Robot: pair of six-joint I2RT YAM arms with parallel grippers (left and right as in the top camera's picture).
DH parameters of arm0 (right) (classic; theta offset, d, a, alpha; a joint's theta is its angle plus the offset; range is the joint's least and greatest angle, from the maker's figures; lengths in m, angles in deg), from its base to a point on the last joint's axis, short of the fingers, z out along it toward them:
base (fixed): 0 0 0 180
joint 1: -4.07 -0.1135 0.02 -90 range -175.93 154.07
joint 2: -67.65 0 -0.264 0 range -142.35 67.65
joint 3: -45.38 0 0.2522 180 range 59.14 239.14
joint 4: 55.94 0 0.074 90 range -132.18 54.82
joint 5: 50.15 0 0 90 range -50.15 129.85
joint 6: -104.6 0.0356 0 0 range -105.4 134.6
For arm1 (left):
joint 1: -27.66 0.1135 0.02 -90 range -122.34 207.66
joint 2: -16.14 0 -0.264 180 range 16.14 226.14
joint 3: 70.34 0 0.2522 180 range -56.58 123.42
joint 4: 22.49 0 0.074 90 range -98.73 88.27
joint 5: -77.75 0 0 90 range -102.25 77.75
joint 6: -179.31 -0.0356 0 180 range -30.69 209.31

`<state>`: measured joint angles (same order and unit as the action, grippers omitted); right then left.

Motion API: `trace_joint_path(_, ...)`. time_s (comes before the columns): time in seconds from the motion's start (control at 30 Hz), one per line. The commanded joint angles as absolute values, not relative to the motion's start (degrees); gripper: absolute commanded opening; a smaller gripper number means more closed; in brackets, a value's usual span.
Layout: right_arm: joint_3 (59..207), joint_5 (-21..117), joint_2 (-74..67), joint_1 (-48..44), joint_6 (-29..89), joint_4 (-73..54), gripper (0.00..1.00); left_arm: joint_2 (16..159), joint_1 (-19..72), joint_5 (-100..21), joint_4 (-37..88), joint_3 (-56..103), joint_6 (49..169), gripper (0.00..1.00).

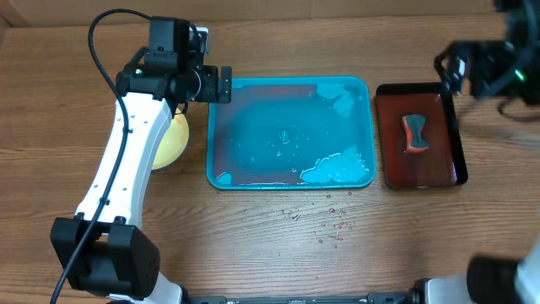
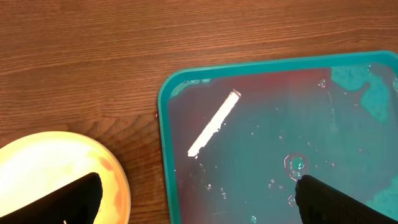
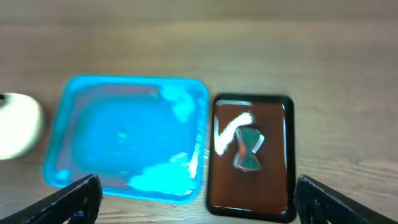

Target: Clean dirty plates on tray and stack at the side

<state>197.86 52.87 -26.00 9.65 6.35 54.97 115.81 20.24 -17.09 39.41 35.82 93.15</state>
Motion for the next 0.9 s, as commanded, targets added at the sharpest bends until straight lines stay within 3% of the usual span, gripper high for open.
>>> trace_joint_path(0.0,198.3,54.3,-18.6,9.7,6.9,54.9,1.00,116.1,20.1,-16.7,39.3,36.0,92.1,1.00)
trace_joint_path(0.3,198.2,44.8,3.4,9.7,6.9,54.9,1.00,116.1,20.1,-16.7,39.3,36.0,92.0,1.00)
trace_joint_path(0.53,195.6,43.3,11.9,9.6,7.1,54.9,1.00,116.1,20.1,-16.7,39.3,36.0,92.1,1.00)
trace_joint_path(0.7,183.1,43.4,19.3,9.6,7.1,50.8,1.00,116.1,20.1,-16.7,39.3,36.0,92.0,1.00)
trace_joint_path(0.87,160.7,44.7,30.2,9.6,7.1,33.5,1.00,116.1,20.1,-16.7,39.3,36.0,92.0,0.99)
